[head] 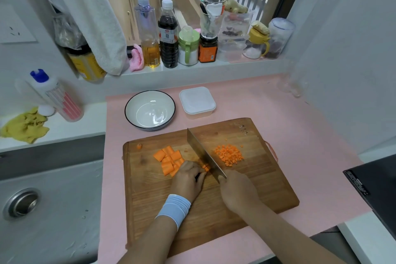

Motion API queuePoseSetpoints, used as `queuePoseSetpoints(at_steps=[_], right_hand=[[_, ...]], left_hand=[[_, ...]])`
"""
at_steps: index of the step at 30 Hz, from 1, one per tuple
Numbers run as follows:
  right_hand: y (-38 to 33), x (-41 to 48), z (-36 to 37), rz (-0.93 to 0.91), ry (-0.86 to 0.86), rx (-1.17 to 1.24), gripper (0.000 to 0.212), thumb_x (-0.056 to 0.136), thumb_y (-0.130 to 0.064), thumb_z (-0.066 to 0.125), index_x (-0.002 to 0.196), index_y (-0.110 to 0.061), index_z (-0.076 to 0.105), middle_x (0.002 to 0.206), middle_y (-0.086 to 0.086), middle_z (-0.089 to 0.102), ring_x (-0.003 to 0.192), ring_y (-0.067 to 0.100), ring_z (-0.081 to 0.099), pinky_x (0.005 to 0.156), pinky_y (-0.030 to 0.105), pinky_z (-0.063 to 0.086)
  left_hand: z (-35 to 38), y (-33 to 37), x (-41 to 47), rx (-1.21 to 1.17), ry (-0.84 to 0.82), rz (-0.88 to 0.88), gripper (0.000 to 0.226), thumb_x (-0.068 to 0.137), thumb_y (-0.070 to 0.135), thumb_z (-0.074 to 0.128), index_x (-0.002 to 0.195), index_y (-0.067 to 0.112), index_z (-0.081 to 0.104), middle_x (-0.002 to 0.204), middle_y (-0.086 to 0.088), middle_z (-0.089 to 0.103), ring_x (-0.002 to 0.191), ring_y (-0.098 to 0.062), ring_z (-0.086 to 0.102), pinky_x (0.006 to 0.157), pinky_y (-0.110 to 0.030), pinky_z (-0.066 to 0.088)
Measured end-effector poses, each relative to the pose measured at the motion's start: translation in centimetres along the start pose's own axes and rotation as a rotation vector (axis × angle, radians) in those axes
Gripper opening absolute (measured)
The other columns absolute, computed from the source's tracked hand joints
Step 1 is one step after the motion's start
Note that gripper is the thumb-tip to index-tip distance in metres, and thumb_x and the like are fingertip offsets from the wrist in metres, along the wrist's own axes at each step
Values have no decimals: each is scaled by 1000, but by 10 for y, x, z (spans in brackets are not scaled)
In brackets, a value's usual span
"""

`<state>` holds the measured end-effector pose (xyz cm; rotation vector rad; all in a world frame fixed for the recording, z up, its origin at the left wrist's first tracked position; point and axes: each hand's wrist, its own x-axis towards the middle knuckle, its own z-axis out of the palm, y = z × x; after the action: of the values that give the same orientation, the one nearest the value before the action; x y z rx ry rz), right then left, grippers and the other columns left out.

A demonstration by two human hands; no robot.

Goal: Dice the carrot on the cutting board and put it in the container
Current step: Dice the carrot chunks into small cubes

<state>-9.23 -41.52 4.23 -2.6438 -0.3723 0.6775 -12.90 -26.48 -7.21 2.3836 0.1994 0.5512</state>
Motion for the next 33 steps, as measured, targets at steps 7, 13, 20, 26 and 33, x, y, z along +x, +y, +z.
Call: queuePoseSetpoints(at_steps=[7,13,20,26,33], right_hand=[[6,-15,2,-44,61,-31,25,105,-35,39,105,-29,63,93,-10,65,90,12,63,83,33,54],[9,-19,0,-41,36,-29,24,105,-35,41,100,-28,64,88,-11,63,87,10,63,83,32,55],[8,-8,-3,-12,-29,0,28,105,-34,41,95,-23,64,87,-7,65,83,12,63,80,36,56],[-1,5,4,25,-45,47,29,104,-32,40,85,-26,61,84,-4,65,80,17,63,71,36,52],[-2,4,0,15,-41,45,29,105,-33,40,86,-26,61,84,-5,64,80,16,62,74,37,54]], left_hand=[[0,0,0,8,2,-6,13,72,4,82,74,12,72,78,1,65,82,-9,53,77,-11,41],[0,1,0,4,0,-19,13,72,6,82,75,13,72,78,3,65,84,-6,51,78,-9,38],[2,0,0,0,-8,-17,12,73,7,83,75,13,73,78,3,65,83,-6,52,79,-8,38],[3,-1,-1,-6,-9,-9,12,73,7,83,75,12,73,77,3,64,82,-8,53,77,-9,40],[1,-1,-2,-1,-12,-30,11,74,10,83,75,14,73,78,5,64,81,-8,55,76,-11,41]])
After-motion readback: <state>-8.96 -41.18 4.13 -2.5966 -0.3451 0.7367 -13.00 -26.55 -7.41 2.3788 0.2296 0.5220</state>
